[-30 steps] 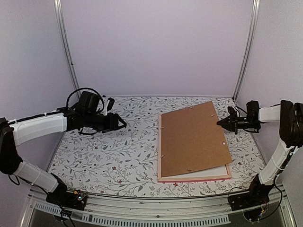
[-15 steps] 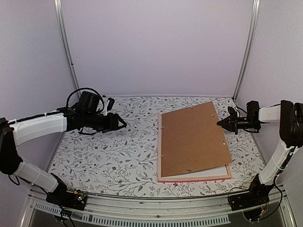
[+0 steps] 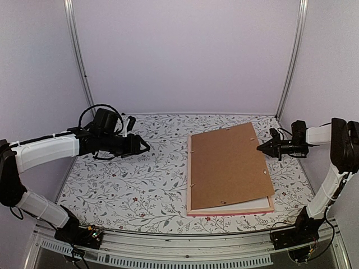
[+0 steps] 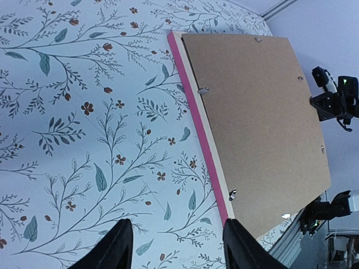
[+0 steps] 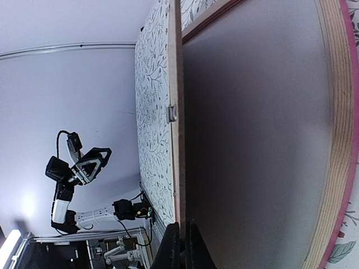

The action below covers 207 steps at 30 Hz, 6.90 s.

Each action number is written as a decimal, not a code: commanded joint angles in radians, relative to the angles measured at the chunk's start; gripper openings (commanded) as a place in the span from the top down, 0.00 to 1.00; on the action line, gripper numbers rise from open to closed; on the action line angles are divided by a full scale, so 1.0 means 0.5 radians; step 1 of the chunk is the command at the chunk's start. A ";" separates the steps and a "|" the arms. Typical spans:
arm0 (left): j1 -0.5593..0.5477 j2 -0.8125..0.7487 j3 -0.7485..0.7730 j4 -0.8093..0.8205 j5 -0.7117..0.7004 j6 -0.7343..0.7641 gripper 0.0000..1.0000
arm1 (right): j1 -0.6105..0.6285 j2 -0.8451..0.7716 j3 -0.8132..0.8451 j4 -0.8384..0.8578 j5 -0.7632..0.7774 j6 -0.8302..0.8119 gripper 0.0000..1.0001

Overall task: Put the photo into the frame
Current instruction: Place the backboard next to the photo, then adjust the photo frame at the center of the board.

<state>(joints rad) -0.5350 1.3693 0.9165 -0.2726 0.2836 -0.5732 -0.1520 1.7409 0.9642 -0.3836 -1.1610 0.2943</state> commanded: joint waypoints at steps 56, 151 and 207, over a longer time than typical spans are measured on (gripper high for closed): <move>-0.028 -0.071 -0.061 0.063 0.044 0.026 0.42 | 0.031 -0.054 0.069 -0.326 0.120 -0.235 1.00; -0.096 0.394 -0.084 0.224 0.013 0.094 0.35 | 1.087 0.417 0.759 -0.638 1.513 0.132 0.46; -0.112 0.795 0.121 0.551 -0.114 0.257 0.33 | 0.989 0.171 0.350 -0.158 1.538 0.035 0.43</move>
<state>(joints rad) -0.5762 1.7157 0.8970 -0.0330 0.2577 -0.5159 0.3447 1.8534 1.1637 -0.5087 -0.3550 0.3283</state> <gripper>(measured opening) 0.673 0.571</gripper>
